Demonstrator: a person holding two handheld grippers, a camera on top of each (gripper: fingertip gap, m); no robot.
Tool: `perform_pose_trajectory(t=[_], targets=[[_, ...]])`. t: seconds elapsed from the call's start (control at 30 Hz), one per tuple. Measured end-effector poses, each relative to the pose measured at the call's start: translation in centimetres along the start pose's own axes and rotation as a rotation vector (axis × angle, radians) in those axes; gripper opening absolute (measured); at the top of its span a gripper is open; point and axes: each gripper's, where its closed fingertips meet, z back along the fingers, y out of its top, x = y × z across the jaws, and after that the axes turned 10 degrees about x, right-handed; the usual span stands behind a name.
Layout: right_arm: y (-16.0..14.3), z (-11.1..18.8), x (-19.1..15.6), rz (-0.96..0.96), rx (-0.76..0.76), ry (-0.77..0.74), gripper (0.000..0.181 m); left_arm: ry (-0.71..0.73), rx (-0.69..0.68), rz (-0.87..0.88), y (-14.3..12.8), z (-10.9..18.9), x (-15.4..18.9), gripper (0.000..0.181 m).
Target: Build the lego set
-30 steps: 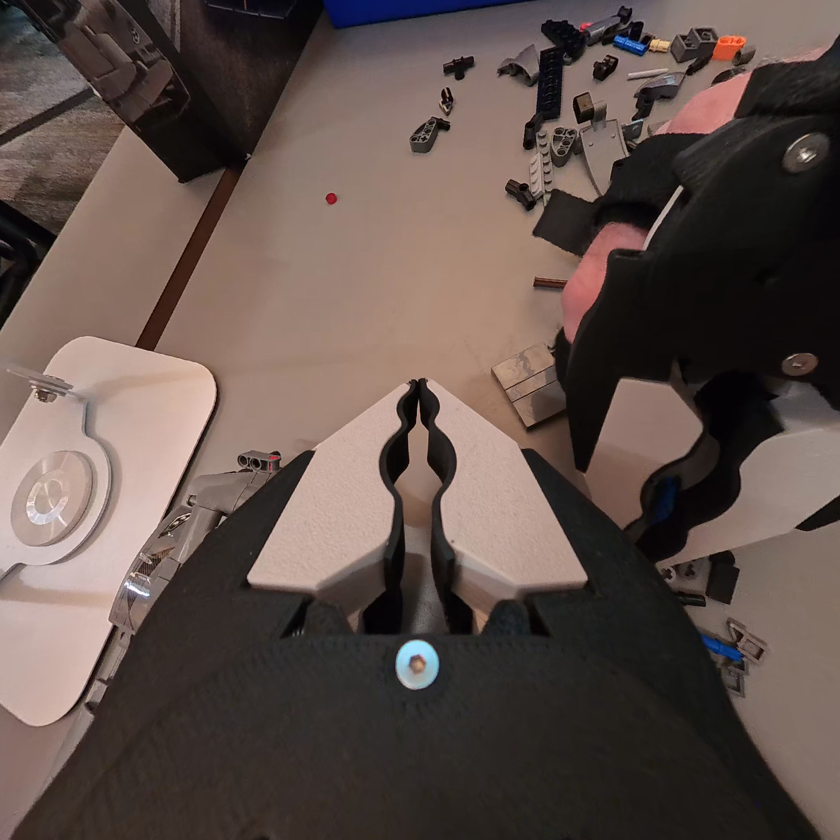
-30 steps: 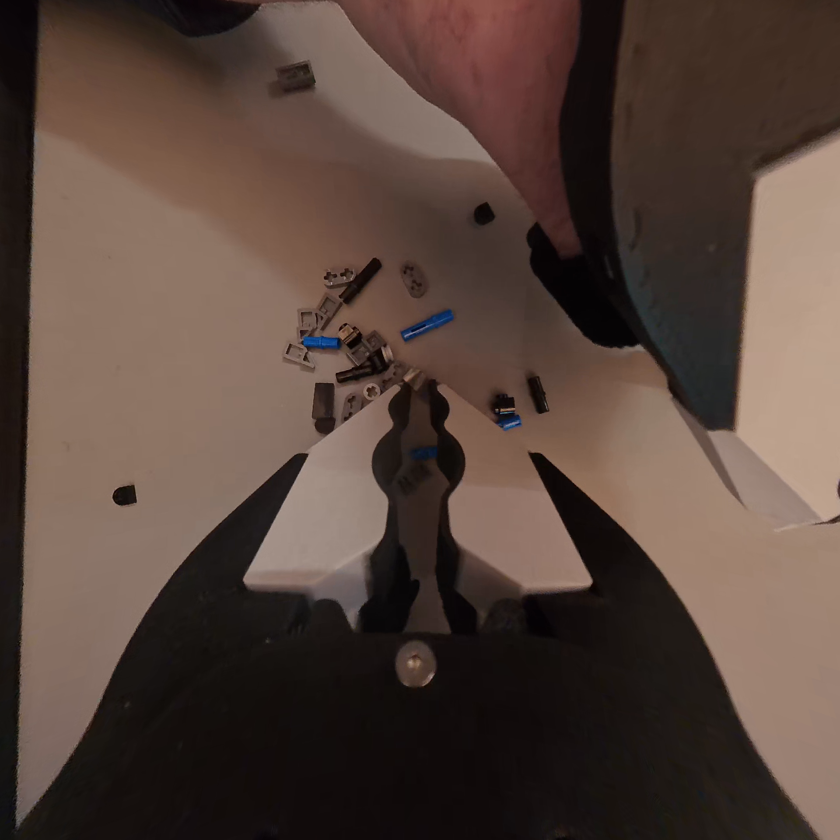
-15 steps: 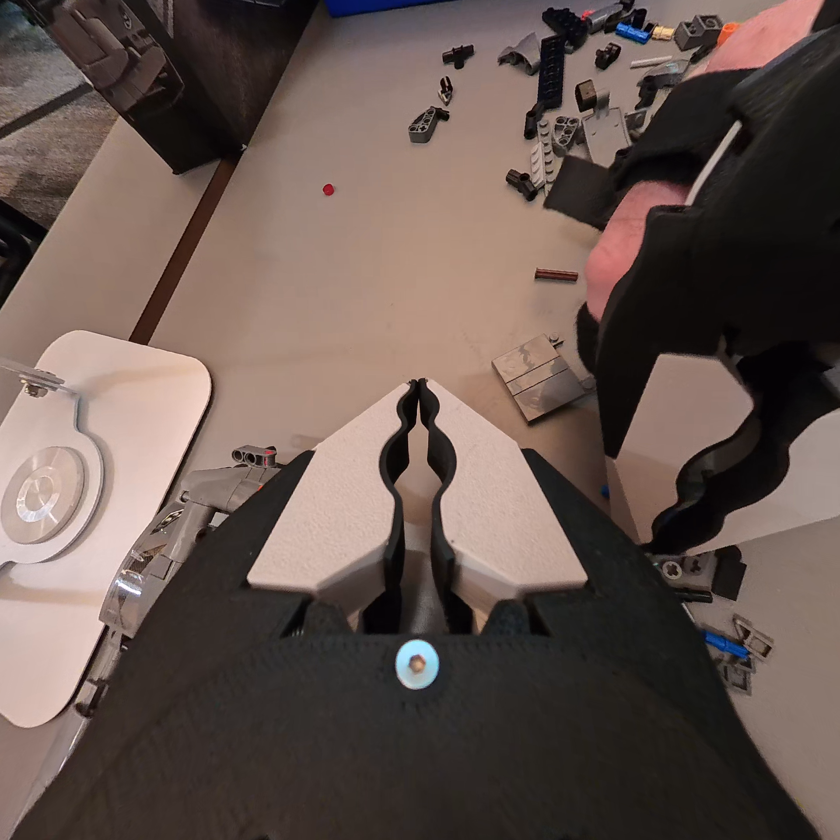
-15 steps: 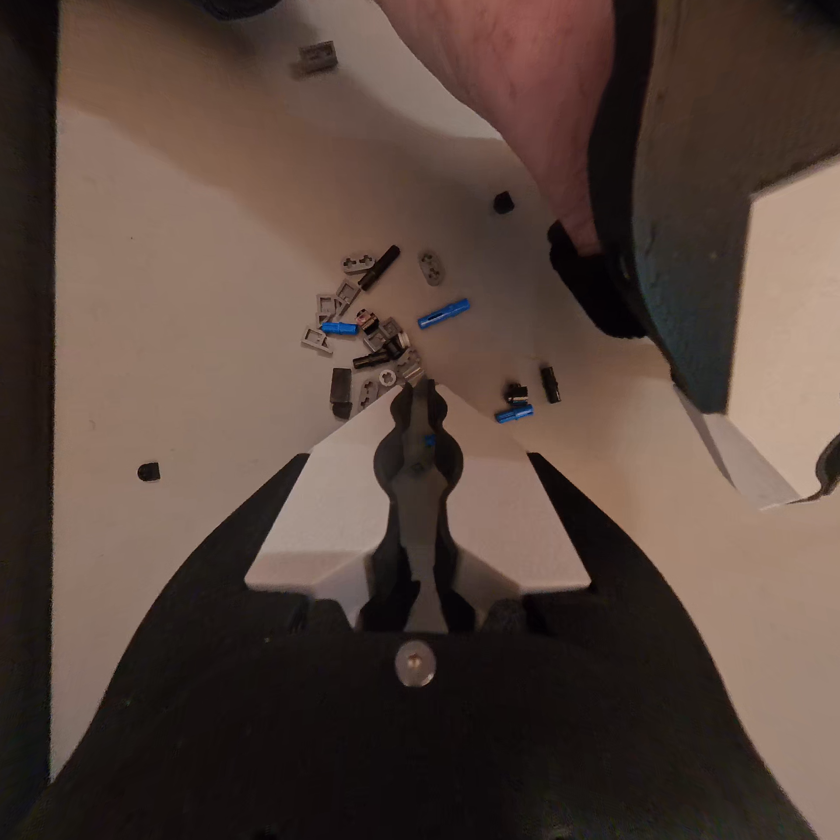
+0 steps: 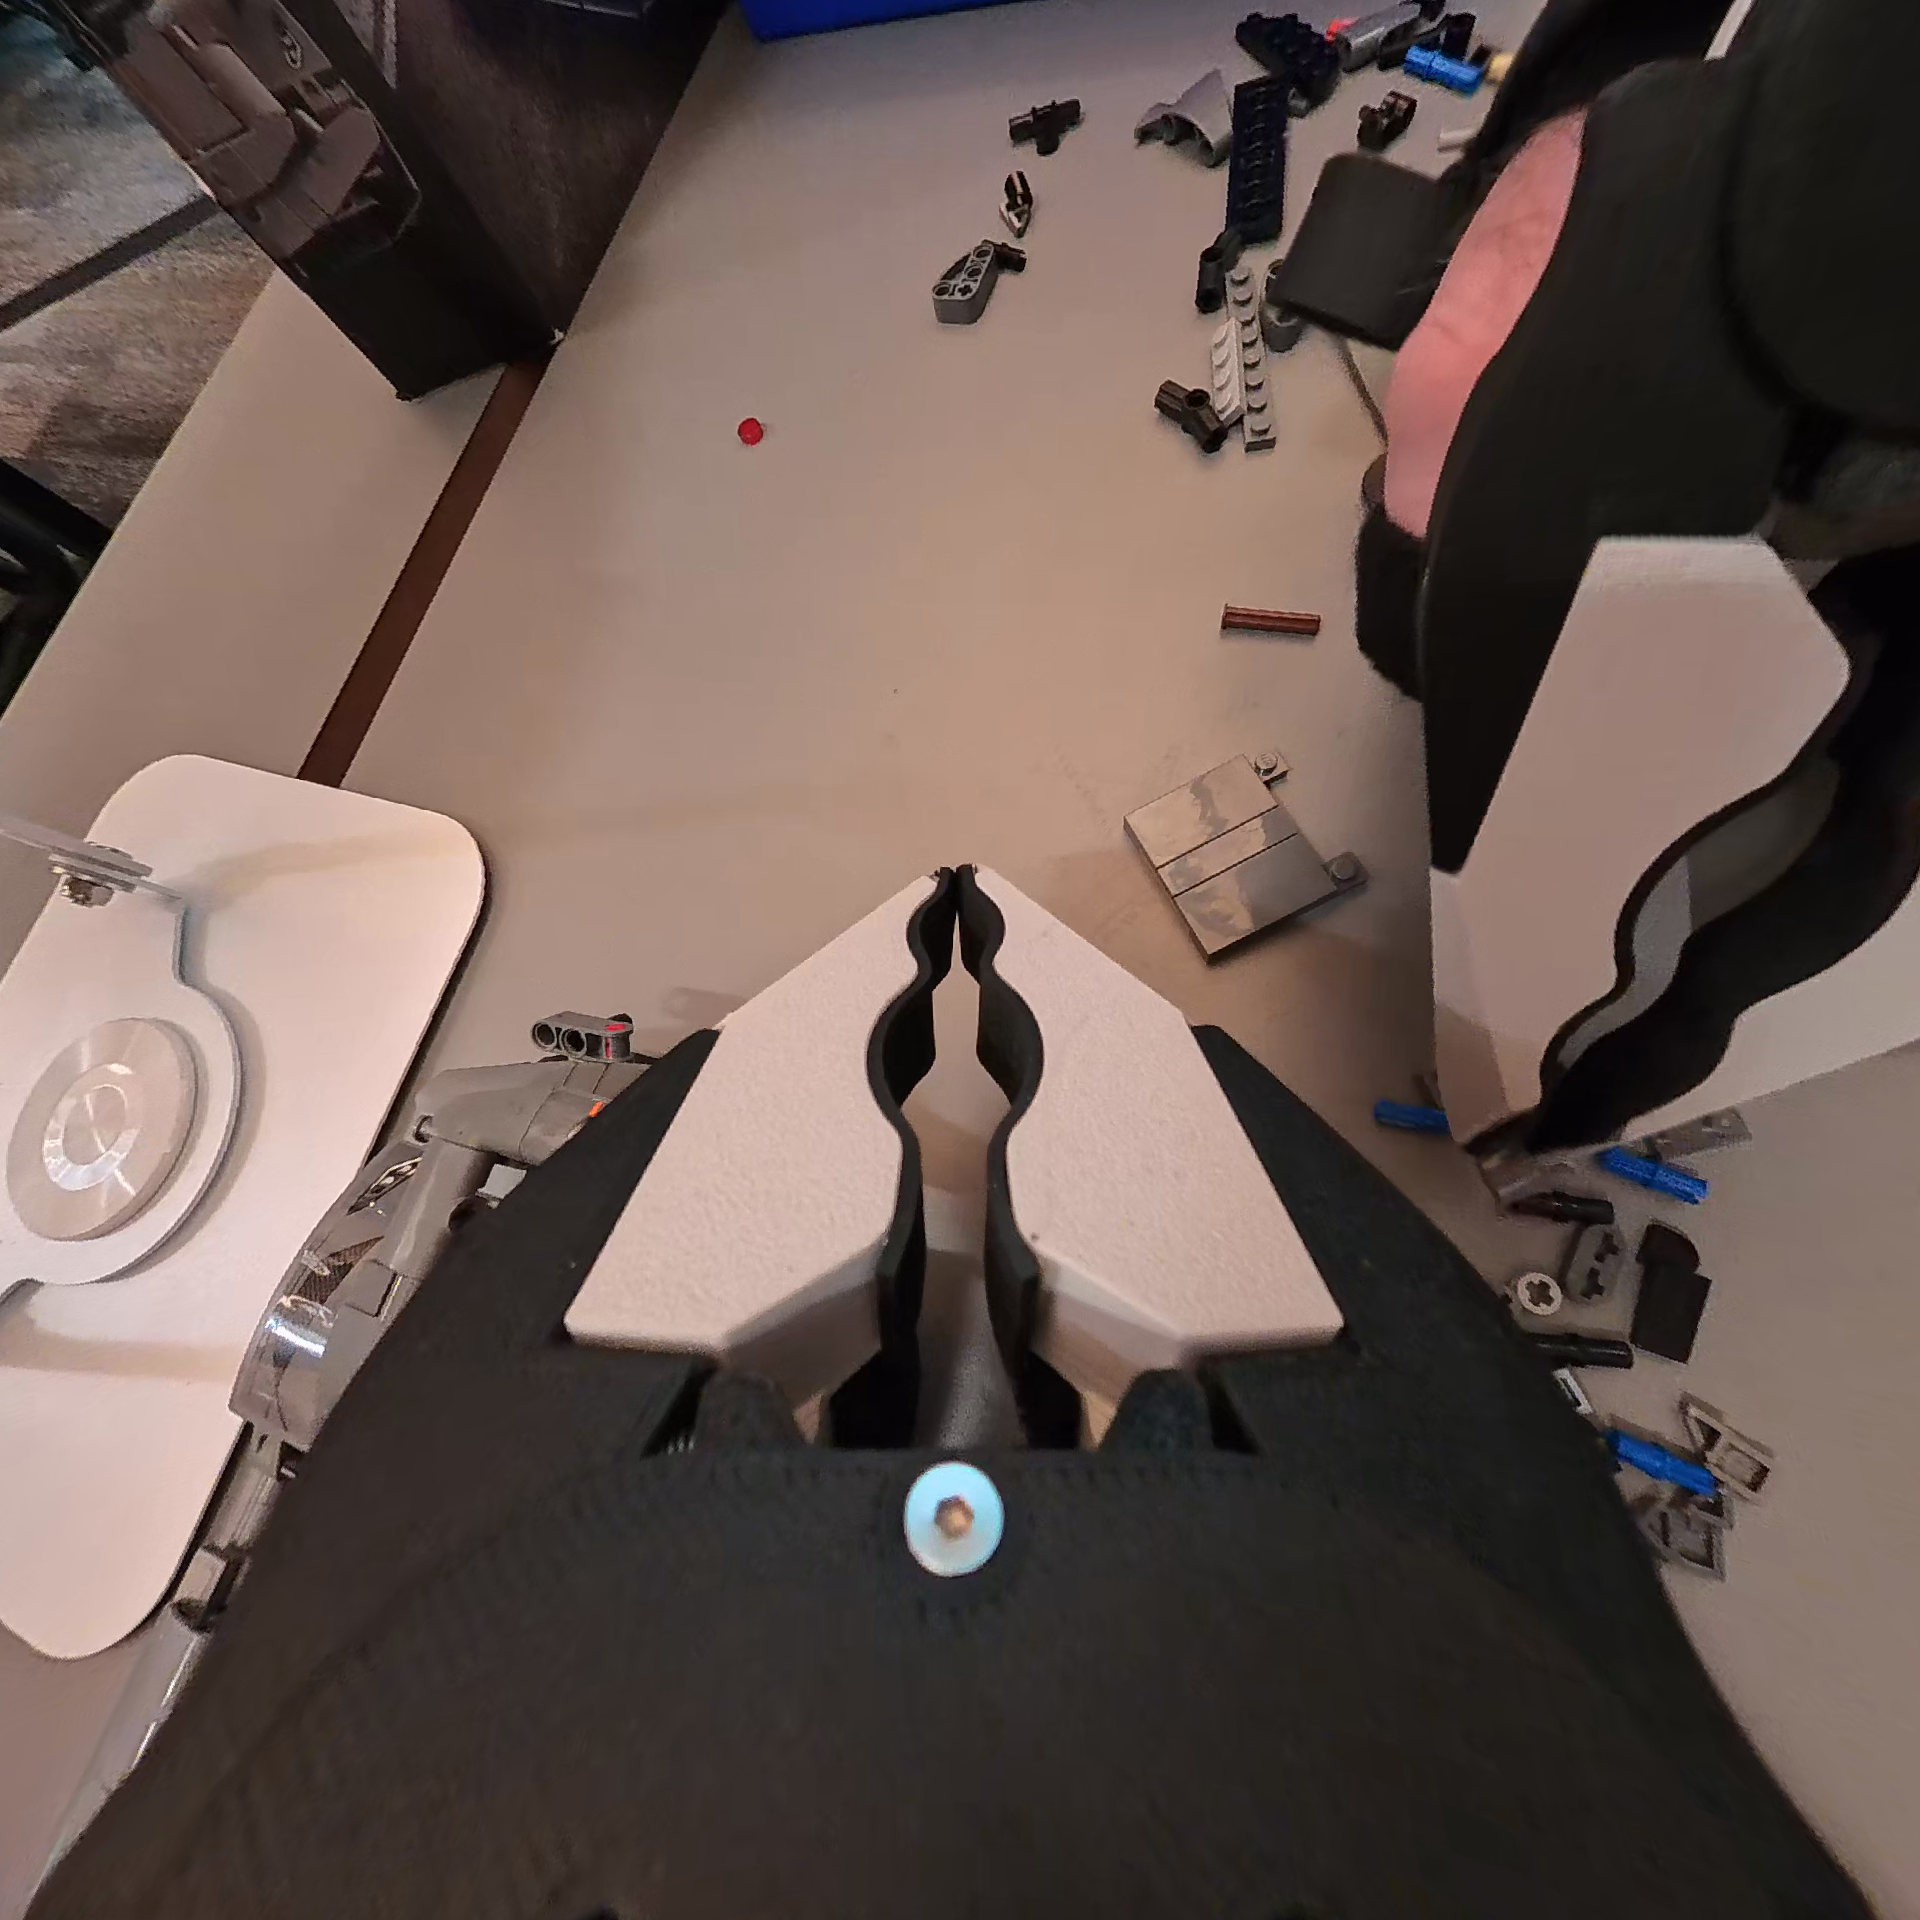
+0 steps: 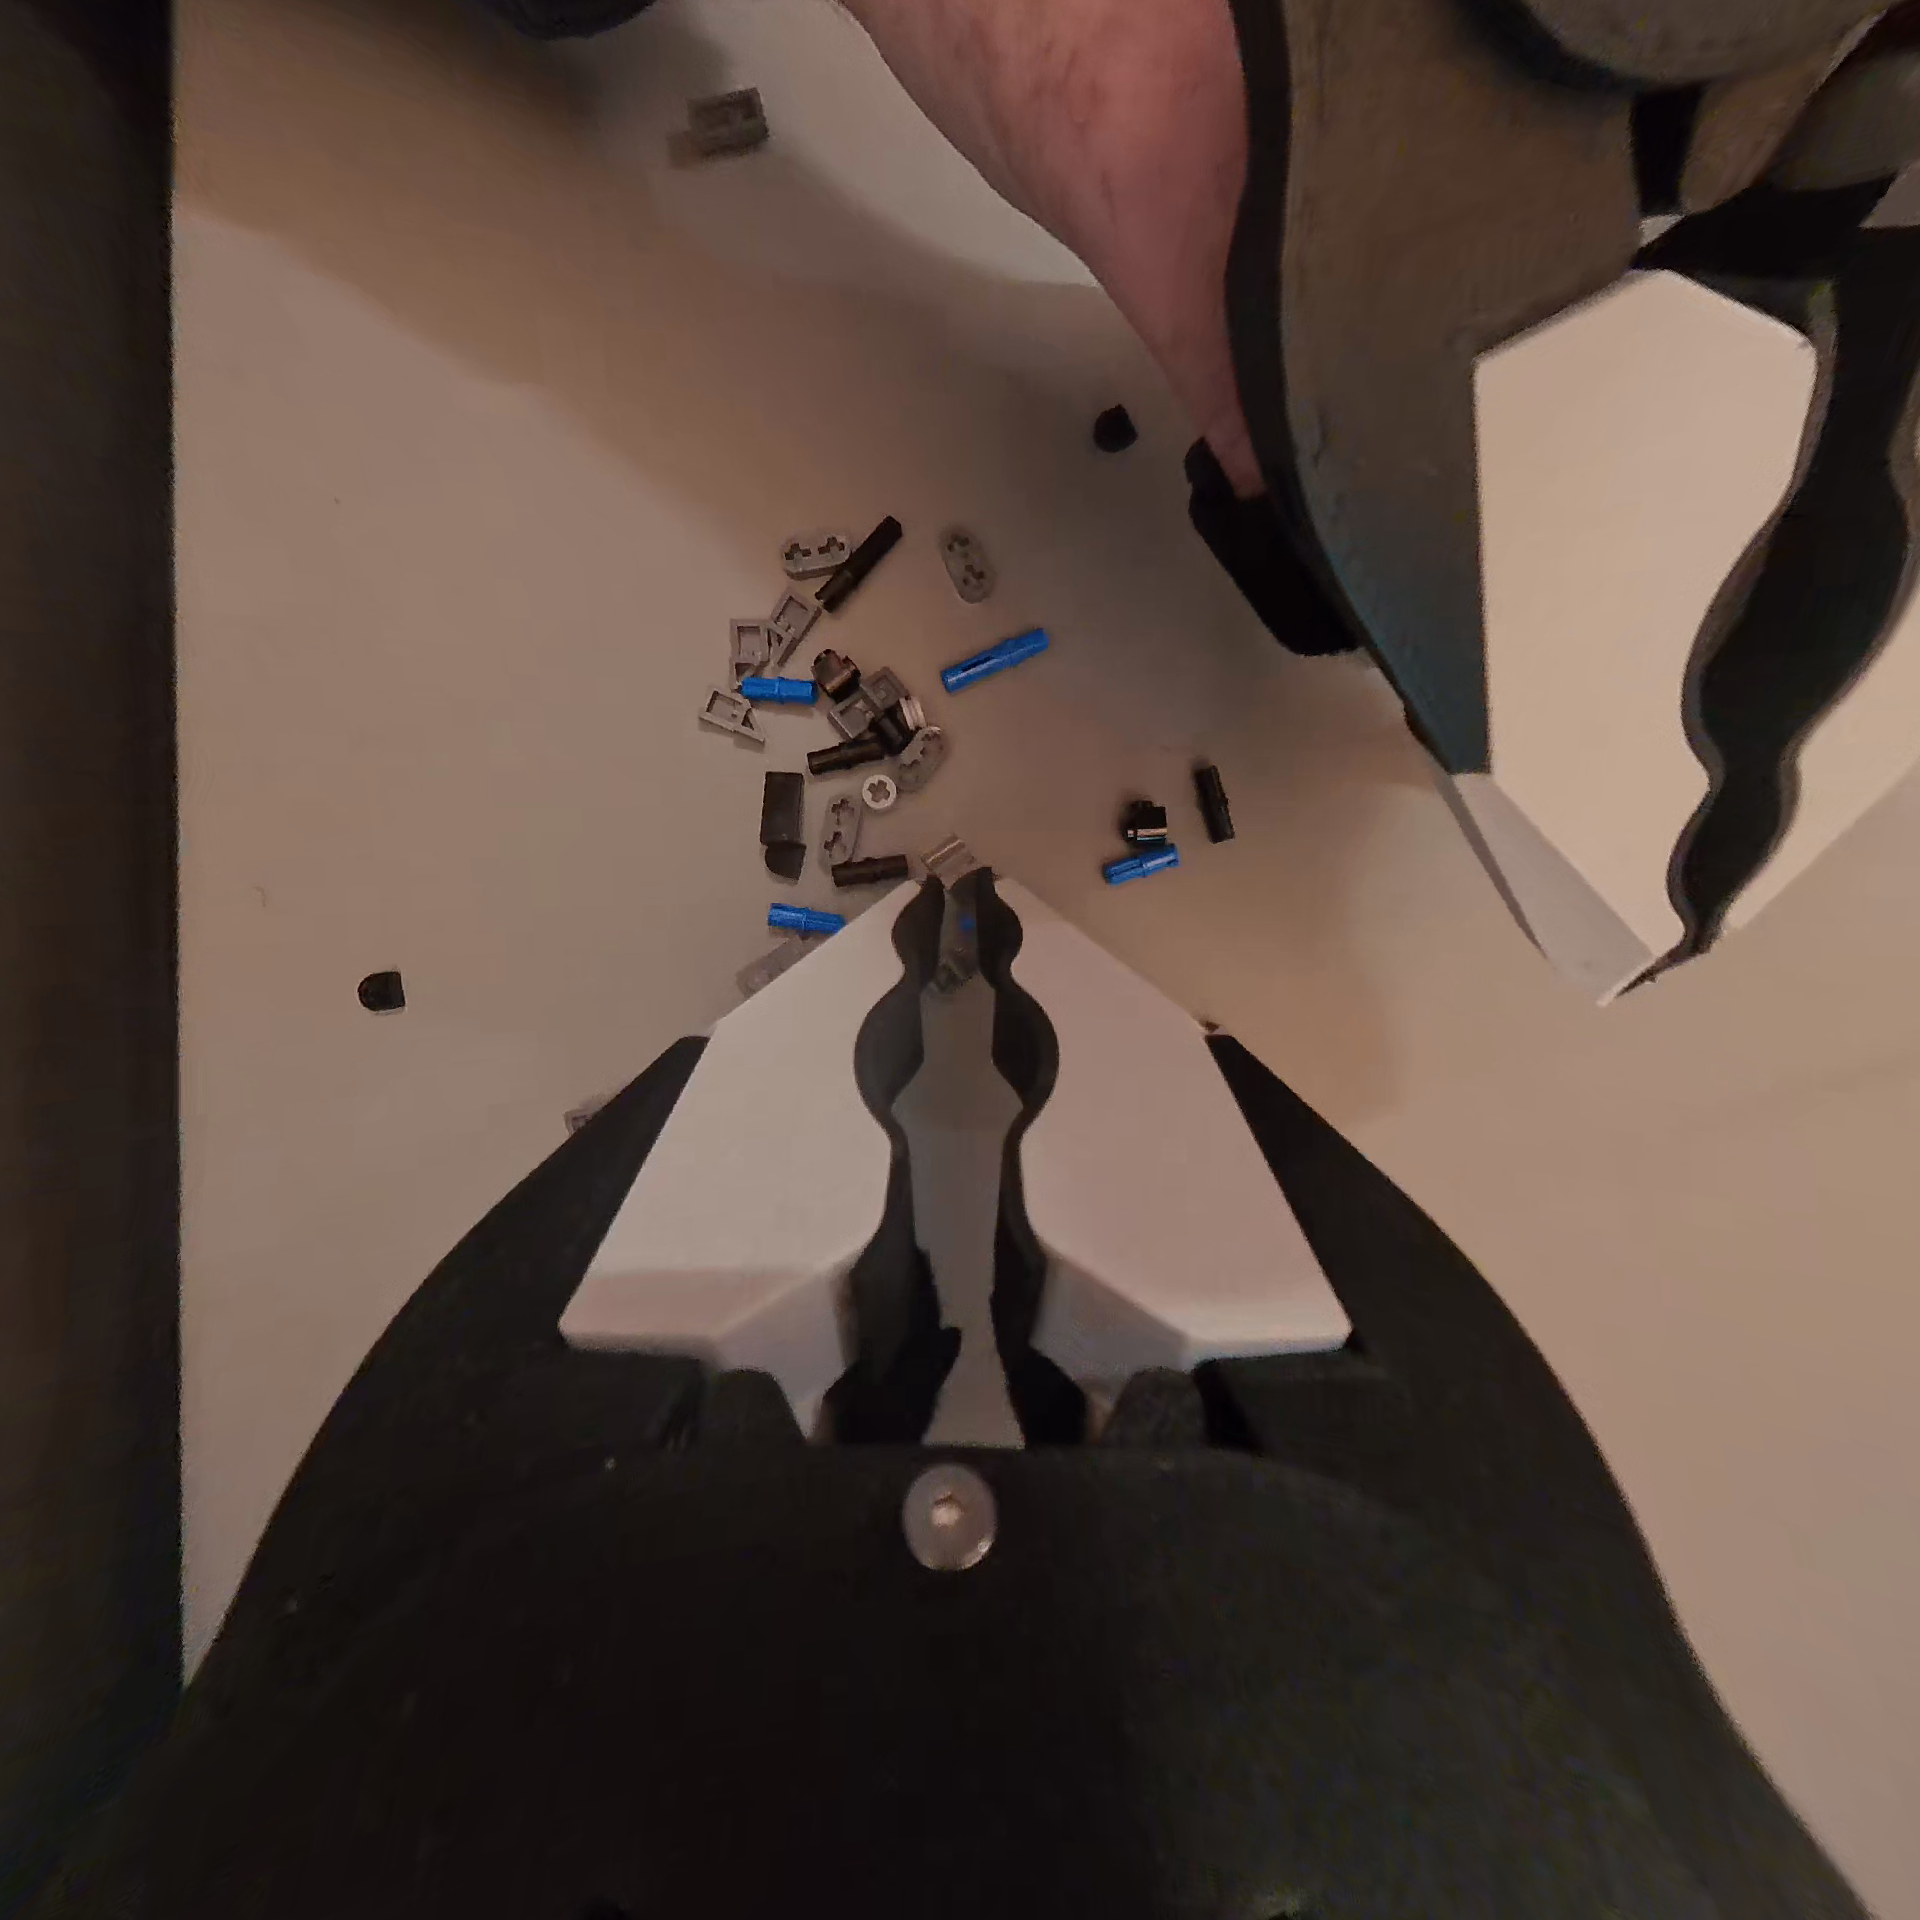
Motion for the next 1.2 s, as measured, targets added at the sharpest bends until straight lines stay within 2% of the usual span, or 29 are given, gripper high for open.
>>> perform_pose_trajectory(t=[0.87,1.2], targets=[[-1.5,1.6,1.1,-0.016,-0.036,-0.025,0.004,-0.005,0.001,-0.011,0.0,-0.2,0.3,0.000],[-3.4,4.8,2.6,-0.078,-0.036,-0.060,0.004,-0.016,-0.004,-0.010,-0.2,-0.3,0.5,0.000]])
